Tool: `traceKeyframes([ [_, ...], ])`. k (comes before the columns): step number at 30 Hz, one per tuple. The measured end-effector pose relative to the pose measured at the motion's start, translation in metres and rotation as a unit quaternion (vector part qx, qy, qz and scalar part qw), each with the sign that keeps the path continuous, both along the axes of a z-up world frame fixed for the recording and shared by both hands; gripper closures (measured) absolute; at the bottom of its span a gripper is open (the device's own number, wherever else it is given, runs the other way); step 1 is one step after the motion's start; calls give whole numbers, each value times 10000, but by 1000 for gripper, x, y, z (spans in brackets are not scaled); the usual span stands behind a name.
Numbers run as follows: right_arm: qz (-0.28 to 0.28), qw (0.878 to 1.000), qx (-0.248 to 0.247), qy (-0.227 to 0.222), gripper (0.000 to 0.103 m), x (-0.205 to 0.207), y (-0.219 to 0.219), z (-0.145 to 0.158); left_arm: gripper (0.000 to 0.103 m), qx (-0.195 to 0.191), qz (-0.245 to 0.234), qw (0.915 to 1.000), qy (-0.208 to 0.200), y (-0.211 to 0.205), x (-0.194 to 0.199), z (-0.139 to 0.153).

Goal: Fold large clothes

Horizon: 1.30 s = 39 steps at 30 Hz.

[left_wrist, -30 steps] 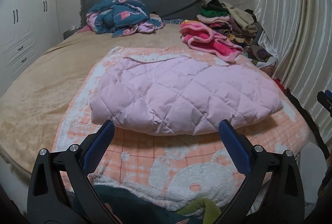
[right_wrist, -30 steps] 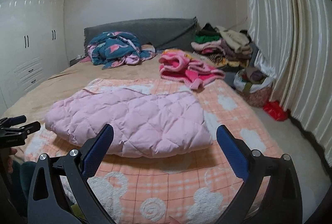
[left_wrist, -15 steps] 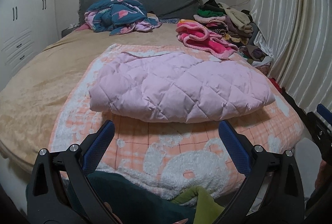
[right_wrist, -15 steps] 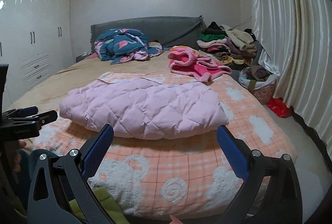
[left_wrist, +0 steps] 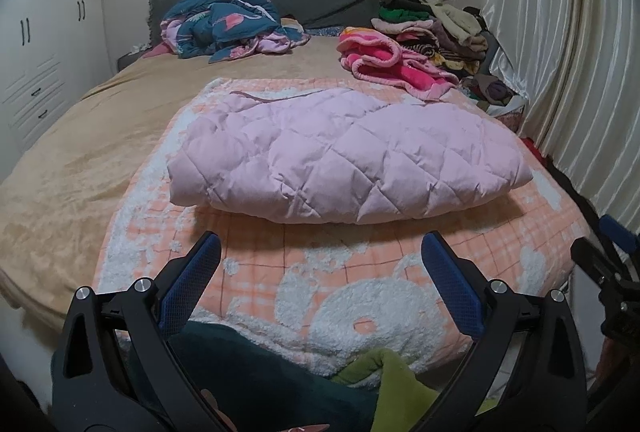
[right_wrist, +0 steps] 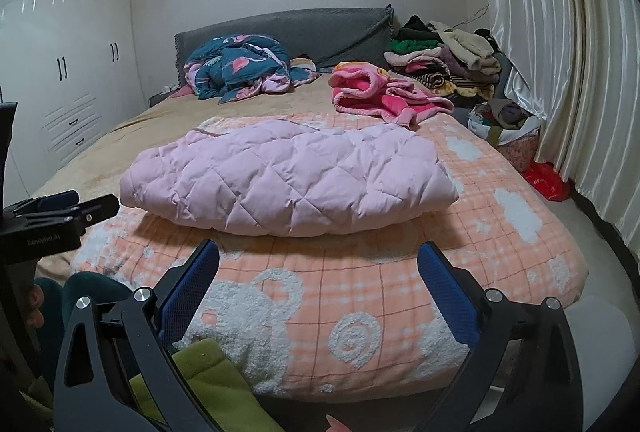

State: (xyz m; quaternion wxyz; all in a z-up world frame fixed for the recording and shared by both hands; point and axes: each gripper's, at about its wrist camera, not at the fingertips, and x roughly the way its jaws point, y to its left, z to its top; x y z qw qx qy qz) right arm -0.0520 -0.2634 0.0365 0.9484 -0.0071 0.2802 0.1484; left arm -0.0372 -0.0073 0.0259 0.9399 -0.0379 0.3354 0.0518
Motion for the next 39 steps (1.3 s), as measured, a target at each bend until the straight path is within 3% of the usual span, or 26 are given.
traceKeyframes([
  [39,124,9999,-58,-52,4,-4,5,1,9,-33,-44,9999,-94,0,-4,2],
])
